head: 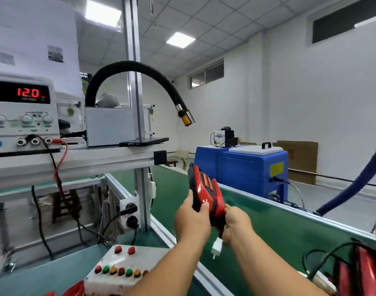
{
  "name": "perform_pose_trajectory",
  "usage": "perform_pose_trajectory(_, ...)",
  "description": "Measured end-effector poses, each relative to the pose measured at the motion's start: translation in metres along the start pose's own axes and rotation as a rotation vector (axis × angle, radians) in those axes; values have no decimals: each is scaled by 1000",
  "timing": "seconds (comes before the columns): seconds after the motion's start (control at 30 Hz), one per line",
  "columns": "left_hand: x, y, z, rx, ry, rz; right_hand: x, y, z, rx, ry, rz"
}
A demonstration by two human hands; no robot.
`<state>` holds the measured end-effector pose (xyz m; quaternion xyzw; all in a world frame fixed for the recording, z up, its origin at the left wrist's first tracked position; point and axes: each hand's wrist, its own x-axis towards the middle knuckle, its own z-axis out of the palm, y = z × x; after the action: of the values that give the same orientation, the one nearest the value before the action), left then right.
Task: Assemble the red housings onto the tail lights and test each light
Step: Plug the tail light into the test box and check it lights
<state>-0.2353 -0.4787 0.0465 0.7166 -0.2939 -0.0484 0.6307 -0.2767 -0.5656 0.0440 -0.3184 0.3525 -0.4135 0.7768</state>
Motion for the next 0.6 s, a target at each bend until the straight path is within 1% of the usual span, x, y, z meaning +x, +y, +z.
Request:
perform_pose_trajectory(0.03, -2, -2, -2, 131, 72, 71, 3, 7, 3, 15, -9, 42)
perform_pose_trajectory(0.1, 0, -8, -8, 269, 105, 94, 6, 20, 8, 17, -30, 77)
perform_pose_trajectory(0.17, 7, -16, -15, 334, 55, 40, 6, 28, 9, -7, -2, 102)
perform_pose_trajectory(0.2, 10, -18, -18, 315, 17, -19, 5, 30, 10, -36, 24, 99)
perform_pose_trajectory(0.23, 14, -20, -22, 230, -11, -103, 3, 31, 10, -61, 41, 88)
perform_pose_trajectory(0.3, 23, -20, -28, -147, -50, -385, 5, 28, 13, -117, 85, 37)
perform_pose_trajectory(0.33, 26, -22, -30, -338, -100, -540, 5, 24, 15, -167, 93, 12)
perform_pose_trajectory(0.37, 29, -23, -31, -472, -151, -659, 3, 20, 16, -229, 101, -18)
perform_pose_trajectory(0.4, 31, -25, -32, -548, -194, -730, 1, 16, 19, -327, 112, -62)
perform_pose_trajectory(0.47, 34, -30, -29, -633, -272, -756, -5, 10, 20, -539, 166, -221)
perform_pose_trajectory(0.5, 36, -30, -26, -671, -290, -744, -7, 10, 18, -578, 179, -302)
perform_pose_trajectory(0.53, 37, -31, -24, -690, -304, -716, -11, 11, 15, -587, 159, -361)
perform_pose_trajectory(0.6, 37, -31, -20, -688, -320, -644, -12, 18, 6, -513, 113, -410)
